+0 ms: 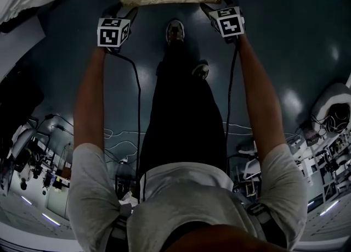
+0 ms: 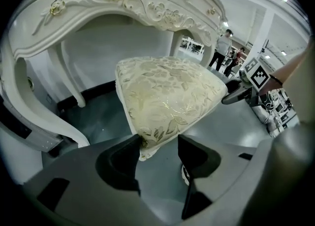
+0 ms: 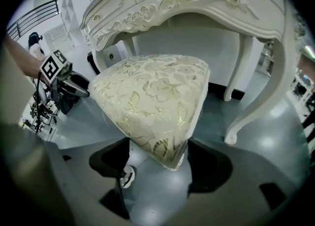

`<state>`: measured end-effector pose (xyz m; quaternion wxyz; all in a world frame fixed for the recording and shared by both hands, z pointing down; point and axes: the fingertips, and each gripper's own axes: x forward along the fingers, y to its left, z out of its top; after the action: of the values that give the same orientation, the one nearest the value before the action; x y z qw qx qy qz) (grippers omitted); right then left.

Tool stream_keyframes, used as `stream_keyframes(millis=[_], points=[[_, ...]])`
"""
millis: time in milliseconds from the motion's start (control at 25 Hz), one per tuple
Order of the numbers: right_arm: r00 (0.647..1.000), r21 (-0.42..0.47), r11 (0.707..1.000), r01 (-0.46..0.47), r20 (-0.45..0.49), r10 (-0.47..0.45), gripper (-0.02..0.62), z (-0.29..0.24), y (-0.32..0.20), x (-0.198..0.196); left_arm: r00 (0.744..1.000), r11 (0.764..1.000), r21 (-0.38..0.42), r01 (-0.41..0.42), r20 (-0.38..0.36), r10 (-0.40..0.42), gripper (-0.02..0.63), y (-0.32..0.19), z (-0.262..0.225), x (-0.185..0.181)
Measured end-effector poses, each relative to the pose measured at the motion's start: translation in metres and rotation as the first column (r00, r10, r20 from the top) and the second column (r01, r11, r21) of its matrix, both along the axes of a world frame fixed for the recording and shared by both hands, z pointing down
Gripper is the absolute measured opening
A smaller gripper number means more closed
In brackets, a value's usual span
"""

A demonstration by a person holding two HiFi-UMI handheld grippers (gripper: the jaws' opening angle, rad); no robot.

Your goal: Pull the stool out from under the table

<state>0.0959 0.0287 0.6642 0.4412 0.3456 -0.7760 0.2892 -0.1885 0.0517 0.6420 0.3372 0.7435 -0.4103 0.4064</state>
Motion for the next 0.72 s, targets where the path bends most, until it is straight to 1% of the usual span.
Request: stream_keyframes(millis=[80, 120, 200, 240, 280, 360, 400, 440, 600, 720], points=[[1.0, -0.001, 1.0, -0.005, 0.009, 0.005, 0.37, -0.001, 0.002, 0.0, 0.999, 1.0, 0.006, -0.024, 0.031, 0.024, 0.247, 0.0, 0.001, -0.001], [1.0, 0.003, 1.0, -0.008, 0.017, 0.008, 0.37, -0.001, 0.003, 0.0, 0.997, 0.998, 0.009, -0.057, 0.059, 0.056, 0.247, 0.0, 0.003, -0.001], [1.0, 0.01, 1.0, -0.009, 0.026, 0.009, 0.37, -0.003, 0.003, 0.0, 0.984, 0.992, 0.01, -0.126, 0.131, 0.124, 0.255, -0.003, 0.01, -0.005], [1.0, 0.008, 1.0, -0.007, 0.024, 0.007, 0.37, -0.003, 0.002, -0.001, 0.978, 0.991, -0.005, -0.136, 0.156, 0.135, 0.264, -0.006, 0.014, -0.008], [1.0, 0.004, 1.0, -0.004, 0.02, 0.004, 0.37, -0.004, 0.001, -0.002, 0.978, 0.992, -0.036, -0.122, 0.165, 0.126, 0.293, -0.009, 0.02, -0.01], [1.0, -0.003, 1.0, -0.004, 0.019, 0.004, 0.37, -0.004, -0.002, -0.002, 0.985, 0.991, -0.109, -0.075, 0.145, 0.09, 0.296, -0.014, 0.031, -0.007], [1.0, -0.004, 1.0, -0.006, 0.024, 0.006, 0.37, -0.004, -0.004, -0.002, 0.988, 0.989, -0.132, -0.064, 0.133, 0.081, 0.324, -0.016, 0.034, -0.003], [1.0, -0.007, 1.0, -0.01, 0.029, 0.01, 0.37, -0.004, -0.005, -0.002, 0.989, 0.989, -0.137, -0.06, 0.128, 0.078, 0.327, -0.017, 0.034, -0.001], [0.999, -0.026, 0.999, -0.026, 0.031, 0.027, 0.37, -0.008, -0.002, 0.001, 0.991, 0.994, -0.101, -0.041, 0.121, 0.053, 0.325, -0.012, 0.03, 0.0], [0.999, -0.026, 0.999, -0.038, 0.029, 0.039, 0.37, -0.008, 0.006, 0.003, 0.992, 0.994, -0.105, -0.031, 0.118, 0.044, 0.324, -0.004, 0.028, 0.003]])
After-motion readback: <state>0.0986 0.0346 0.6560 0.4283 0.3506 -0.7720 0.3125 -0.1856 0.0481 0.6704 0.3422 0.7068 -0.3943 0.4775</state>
